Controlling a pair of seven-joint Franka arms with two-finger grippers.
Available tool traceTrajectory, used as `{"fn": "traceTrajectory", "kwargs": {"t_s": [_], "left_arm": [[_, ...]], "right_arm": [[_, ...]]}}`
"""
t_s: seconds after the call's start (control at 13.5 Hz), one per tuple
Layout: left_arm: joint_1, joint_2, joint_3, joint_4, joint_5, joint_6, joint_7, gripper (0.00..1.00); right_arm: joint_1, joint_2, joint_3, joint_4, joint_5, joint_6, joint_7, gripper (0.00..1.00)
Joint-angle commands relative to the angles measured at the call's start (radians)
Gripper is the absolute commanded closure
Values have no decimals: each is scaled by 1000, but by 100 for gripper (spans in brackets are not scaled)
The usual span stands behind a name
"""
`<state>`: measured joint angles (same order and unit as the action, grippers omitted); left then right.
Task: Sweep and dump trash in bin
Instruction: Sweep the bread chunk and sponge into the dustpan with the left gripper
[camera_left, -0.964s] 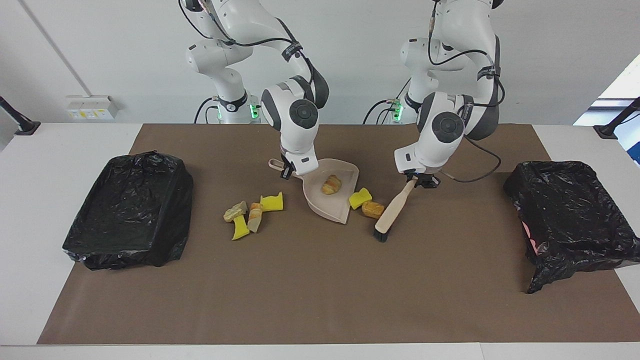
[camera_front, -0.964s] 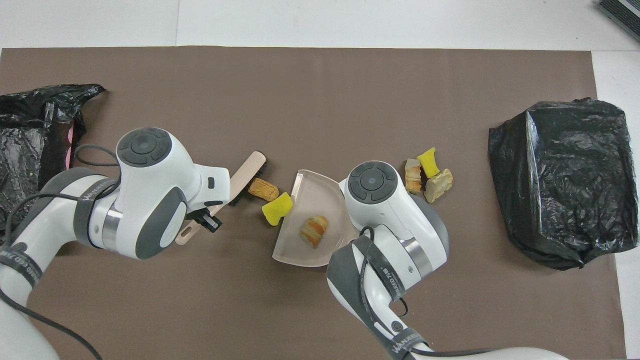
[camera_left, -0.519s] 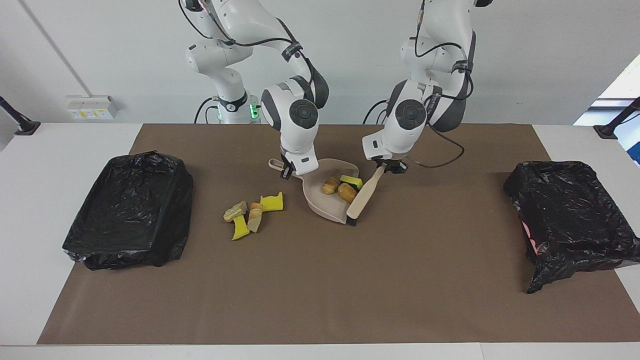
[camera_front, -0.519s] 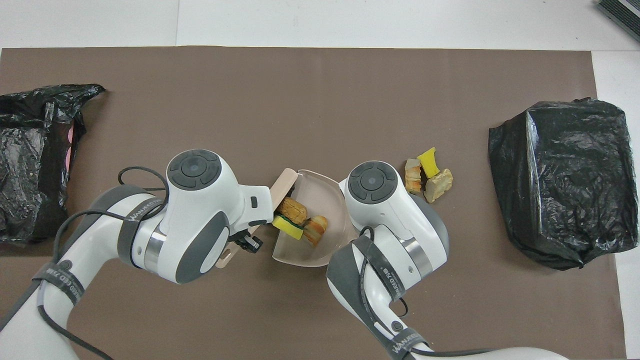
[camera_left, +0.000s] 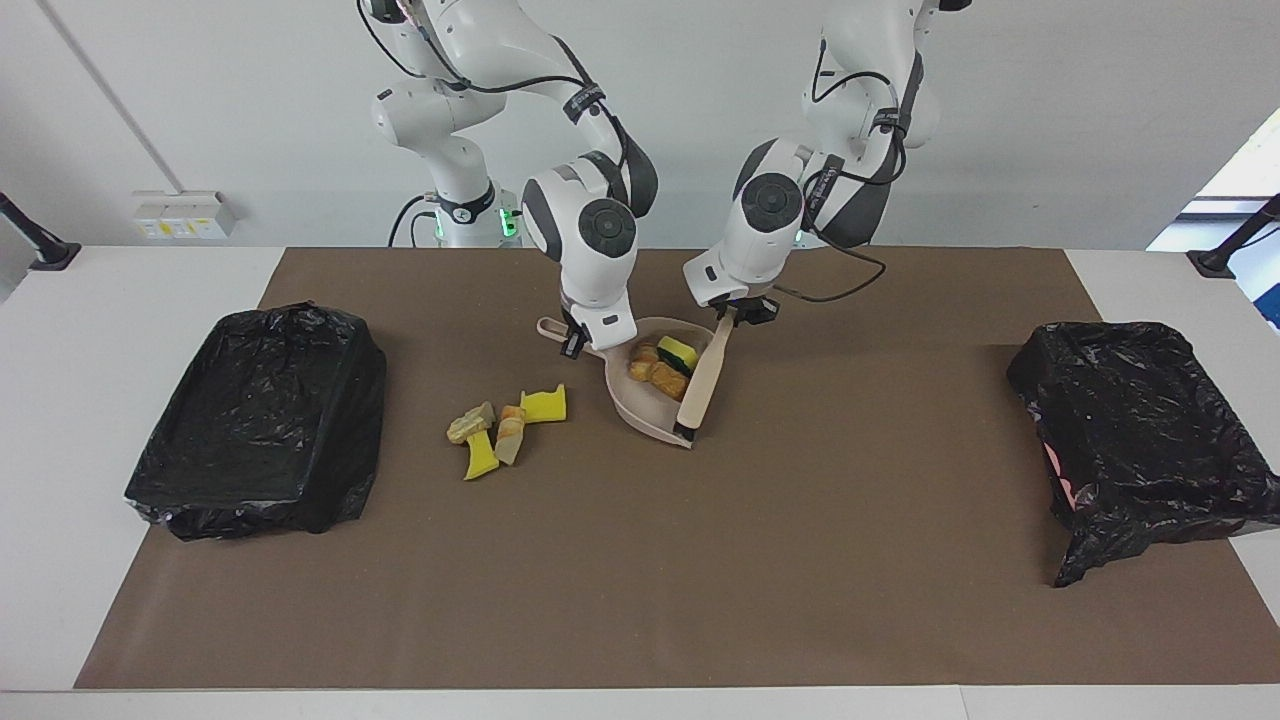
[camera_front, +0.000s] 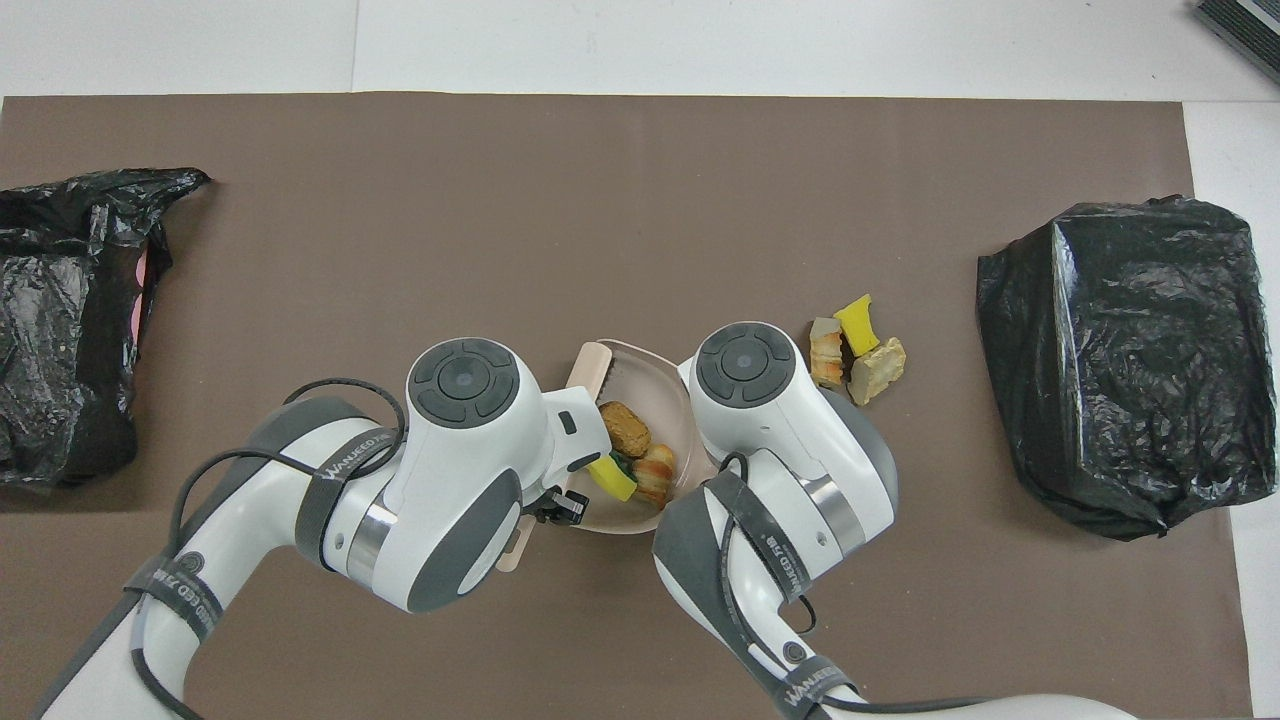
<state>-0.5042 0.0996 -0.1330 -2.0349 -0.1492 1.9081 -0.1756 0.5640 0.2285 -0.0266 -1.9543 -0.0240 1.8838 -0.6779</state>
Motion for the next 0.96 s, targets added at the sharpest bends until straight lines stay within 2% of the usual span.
{"fn": "traceTrajectory", "kwargs": {"t_s": [0.0,0.3,0.44,0.59,0.89], "left_arm": [[-16,-47,15,1,-35,-14,-144,100],[-31,-109,9,-8,-35,-49,-367,100],[-31,-142,9,-22,-35,-57,-400,100],[-37,-167,7,-42,-33,-67,-509,100],[-141,-300,7,-221,-32,-17,-555,100]], "right_arm": [[-6,-28,4,-34,-21,3,31,100],[-25,-37,4,-29,-5,-3,31,100],[-29,-44,4,-26,-2,-5,32,100],[-76,-78,4,-22,1,-5,26,100],[-136,-132,1,3,1,-29,15,100]]}}
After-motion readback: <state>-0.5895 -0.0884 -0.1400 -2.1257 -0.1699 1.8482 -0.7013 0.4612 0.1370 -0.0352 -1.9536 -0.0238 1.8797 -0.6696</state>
